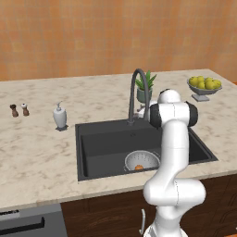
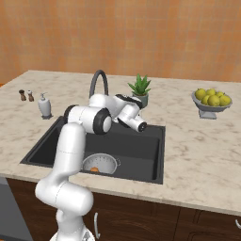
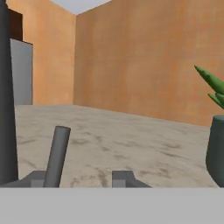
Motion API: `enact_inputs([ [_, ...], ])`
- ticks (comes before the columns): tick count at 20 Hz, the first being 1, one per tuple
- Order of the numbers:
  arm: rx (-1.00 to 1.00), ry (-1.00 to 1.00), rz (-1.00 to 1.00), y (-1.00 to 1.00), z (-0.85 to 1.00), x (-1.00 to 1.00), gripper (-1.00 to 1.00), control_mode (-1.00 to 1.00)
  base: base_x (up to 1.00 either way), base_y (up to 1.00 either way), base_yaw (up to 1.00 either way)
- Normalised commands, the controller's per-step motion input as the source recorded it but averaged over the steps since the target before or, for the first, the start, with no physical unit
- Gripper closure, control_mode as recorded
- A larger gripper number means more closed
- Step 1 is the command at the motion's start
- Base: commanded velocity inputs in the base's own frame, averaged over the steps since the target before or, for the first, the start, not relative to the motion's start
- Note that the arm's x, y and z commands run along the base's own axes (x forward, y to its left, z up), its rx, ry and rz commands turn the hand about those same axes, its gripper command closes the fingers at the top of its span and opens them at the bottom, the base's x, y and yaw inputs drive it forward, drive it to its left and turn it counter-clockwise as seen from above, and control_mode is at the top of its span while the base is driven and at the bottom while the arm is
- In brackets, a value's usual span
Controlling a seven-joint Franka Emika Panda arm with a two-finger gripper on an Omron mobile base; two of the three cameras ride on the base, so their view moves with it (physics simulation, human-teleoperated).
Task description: Put the colander in the sink, put the tangerine in the colander, and turn on the sink faucet and pour water over the colander.
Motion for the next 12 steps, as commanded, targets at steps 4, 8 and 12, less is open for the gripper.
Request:
enact_inputs([
  [4,0.00,0.00,-0.08,-0.74,-0.07,0.13,1.00,-1.00,0.00,0.00,0.00],
  [8,0.00,0.00,-0.04,-0.88,-0.07,0.14,1.00,-1.00,0.00,0.00,0.00],
  [12,0.00,0.00,-0.02,-0.91,-0.13,0.13,1.00,-1.00,0.00,0.00,0.00],
])
